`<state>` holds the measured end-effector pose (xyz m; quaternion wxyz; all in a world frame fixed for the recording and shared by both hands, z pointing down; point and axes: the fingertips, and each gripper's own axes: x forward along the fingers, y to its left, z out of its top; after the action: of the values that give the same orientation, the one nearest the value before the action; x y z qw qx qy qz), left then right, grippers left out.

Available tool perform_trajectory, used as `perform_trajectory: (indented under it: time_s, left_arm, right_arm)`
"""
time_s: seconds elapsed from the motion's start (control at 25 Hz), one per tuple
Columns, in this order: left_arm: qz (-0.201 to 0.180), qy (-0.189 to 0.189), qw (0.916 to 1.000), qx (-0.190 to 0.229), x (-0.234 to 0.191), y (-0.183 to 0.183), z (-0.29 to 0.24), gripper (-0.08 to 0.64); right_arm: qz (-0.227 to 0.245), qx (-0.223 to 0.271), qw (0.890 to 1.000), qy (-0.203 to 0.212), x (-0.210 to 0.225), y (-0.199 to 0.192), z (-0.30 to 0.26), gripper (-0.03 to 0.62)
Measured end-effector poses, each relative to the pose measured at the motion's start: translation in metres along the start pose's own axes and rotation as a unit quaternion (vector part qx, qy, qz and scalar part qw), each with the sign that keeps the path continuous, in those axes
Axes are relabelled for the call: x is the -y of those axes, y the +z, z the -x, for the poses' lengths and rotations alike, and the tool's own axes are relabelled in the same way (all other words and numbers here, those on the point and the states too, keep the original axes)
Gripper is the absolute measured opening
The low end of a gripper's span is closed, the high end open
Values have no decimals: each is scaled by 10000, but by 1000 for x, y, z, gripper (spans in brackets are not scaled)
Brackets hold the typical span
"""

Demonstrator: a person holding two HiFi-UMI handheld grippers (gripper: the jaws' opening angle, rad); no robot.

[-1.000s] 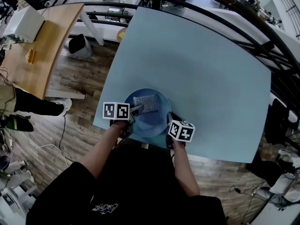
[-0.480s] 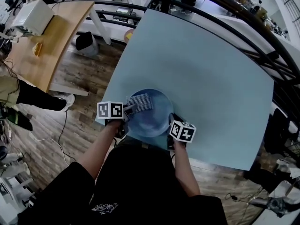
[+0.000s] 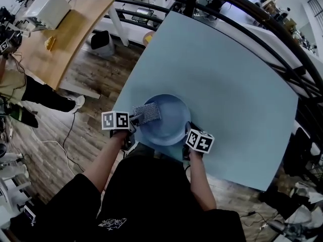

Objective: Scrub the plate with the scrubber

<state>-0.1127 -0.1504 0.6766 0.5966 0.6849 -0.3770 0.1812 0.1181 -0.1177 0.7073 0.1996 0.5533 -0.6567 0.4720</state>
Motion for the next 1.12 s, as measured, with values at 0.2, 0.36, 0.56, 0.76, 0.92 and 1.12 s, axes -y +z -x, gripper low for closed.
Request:
perform_trajectory:
  time_s: [0.2, 0.36, 0.56, 0.76, 0.92, 1.12]
  left_arm:
    - [-35, 183, 9998, -14, -10, -8, 15, 84]
    - [-92, 352, 9993, -72, -13, -14, 24, 84]
    - [-376, 425, 9977, -382, -12, -26, 30, 84]
    - [-859, 288, 9907, -1016, -2, -37, 33, 84]
    - [-1165, 253, 9841, -1315, 1, -41, 26, 84]
    - [-1202, 128, 9814, -1495, 8, -53, 18, 84]
  right_arm:
    - [1, -5, 10000, 65, -3, 0, -2, 20]
    - [67, -4, 10000, 10, -2, 4, 0, 21]
    - [68, 17, 10000, 61, -1, 2, 1, 21]
    - [87, 1, 9999, 115, -3, 2, 5, 21]
    - [94, -7, 9999, 113, -2, 2, 2, 21]
    - [76, -7, 9999, 89, -2, 1, 2, 21]
